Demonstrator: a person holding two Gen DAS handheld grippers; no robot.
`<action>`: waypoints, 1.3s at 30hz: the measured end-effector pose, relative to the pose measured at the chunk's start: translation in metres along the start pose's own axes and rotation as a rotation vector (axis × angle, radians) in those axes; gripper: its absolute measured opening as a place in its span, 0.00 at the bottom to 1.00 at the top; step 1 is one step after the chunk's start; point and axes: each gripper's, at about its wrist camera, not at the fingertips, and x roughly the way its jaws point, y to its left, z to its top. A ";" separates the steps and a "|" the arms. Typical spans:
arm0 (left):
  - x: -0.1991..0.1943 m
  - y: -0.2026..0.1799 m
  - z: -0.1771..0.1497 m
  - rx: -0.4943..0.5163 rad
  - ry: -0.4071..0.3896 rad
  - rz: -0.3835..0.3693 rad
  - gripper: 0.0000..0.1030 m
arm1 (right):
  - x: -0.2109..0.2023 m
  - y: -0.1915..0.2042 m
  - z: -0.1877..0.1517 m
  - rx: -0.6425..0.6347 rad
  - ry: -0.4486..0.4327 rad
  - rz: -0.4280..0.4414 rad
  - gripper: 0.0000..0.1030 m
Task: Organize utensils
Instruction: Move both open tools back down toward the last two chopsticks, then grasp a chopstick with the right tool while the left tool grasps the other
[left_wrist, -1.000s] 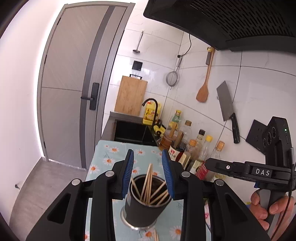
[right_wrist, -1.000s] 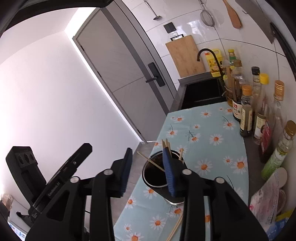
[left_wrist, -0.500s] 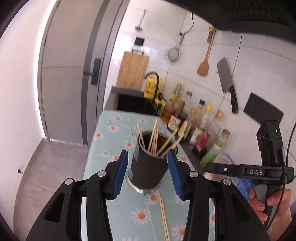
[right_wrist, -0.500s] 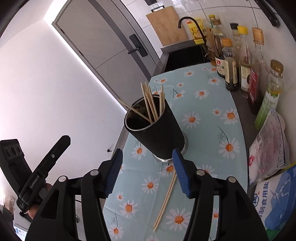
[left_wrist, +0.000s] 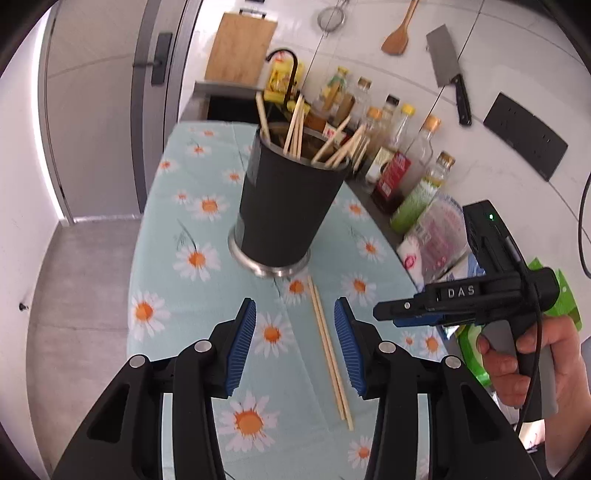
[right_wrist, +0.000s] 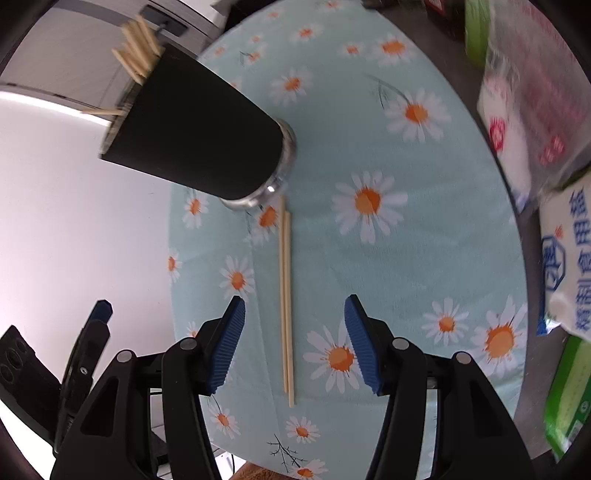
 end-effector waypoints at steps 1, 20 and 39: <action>0.007 0.003 -0.004 -0.010 0.033 -0.007 0.42 | 0.005 -0.001 0.000 0.007 0.011 -0.010 0.55; 0.043 0.029 -0.059 -0.053 0.257 -0.101 0.42 | 0.074 0.039 0.010 -0.079 0.112 -0.188 0.17; 0.052 0.045 -0.052 -0.079 0.277 -0.118 0.42 | 0.105 0.079 0.012 -0.152 0.122 -0.393 0.05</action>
